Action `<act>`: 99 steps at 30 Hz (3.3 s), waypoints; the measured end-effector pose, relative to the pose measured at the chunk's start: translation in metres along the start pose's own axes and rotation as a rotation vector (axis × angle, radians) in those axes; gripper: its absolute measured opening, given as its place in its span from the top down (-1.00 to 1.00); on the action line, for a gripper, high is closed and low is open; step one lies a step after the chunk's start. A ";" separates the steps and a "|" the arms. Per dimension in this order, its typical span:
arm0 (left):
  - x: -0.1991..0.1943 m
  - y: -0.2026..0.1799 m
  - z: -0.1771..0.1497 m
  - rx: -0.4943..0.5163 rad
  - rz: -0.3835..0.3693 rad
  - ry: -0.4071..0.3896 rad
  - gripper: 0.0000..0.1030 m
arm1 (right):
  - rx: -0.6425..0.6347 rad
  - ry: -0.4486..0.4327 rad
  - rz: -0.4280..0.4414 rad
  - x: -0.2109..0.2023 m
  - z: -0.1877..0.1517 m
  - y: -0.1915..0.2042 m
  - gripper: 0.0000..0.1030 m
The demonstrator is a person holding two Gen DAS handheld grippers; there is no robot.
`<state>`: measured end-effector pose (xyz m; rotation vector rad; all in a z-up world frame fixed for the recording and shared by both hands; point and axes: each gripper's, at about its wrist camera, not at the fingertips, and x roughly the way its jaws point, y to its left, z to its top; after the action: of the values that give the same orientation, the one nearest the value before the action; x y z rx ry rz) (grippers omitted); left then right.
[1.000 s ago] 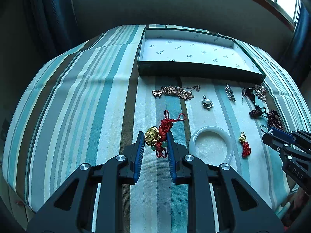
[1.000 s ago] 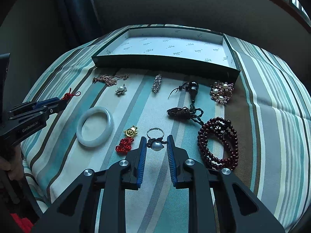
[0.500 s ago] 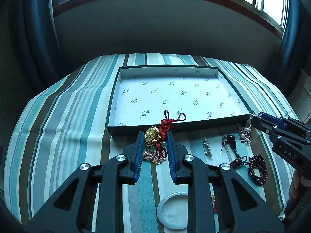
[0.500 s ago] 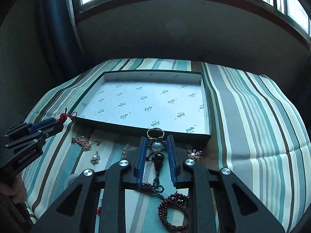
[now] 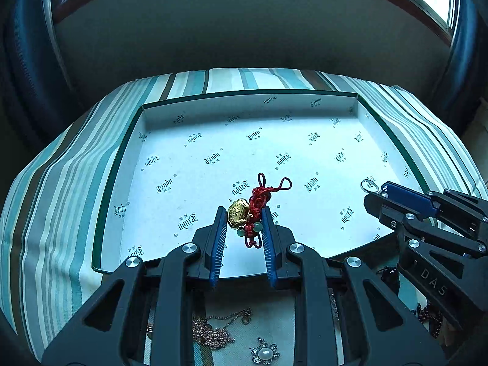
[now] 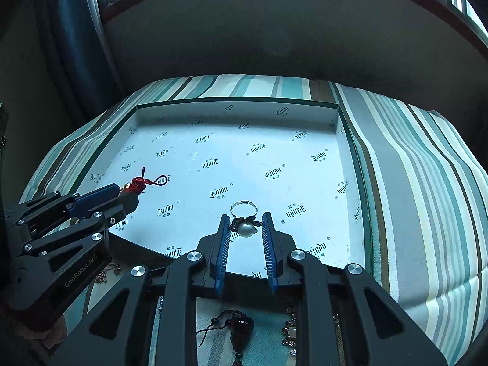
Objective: Organize jewelry
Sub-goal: 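Carry both pieces into the white tray and open both tools to release, then grasp the white jade bangle with the left tool while the right tool approaches the red-beaded charm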
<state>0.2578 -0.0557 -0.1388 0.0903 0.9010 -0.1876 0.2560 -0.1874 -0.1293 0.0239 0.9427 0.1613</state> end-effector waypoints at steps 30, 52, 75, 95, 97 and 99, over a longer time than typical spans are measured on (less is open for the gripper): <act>0.007 0.009 -0.001 -0.039 -0.001 0.005 -0.33 | 0.037 -0.006 0.006 0.001 -0.003 0.002 0.19; -0.095 0.013 -0.092 -0.042 0.075 0.005 -0.50 | -0.007 0.007 -0.005 -0.091 -0.099 0.022 0.04; -0.114 -0.002 -0.142 -0.023 0.071 0.040 -0.63 | 0.011 0.066 -0.028 -0.098 -0.145 0.015 -0.15; -0.092 -0.006 -0.150 -0.002 0.021 0.076 -0.57 | 0.006 0.069 -0.025 -0.095 -0.147 0.016 -0.21; -0.093 -0.008 -0.149 0.008 -0.003 0.067 -0.31 | 0.004 0.070 -0.025 -0.094 -0.147 0.017 -0.21; -0.094 -0.009 -0.150 0.021 0.002 0.064 -0.31 | 0.000 0.071 -0.024 -0.094 -0.147 0.019 -0.21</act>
<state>0.0837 -0.0293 -0.1577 0.1175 0.9625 -0.1934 0.0802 -0.1899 -0.1384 0.0069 1.0131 0.1407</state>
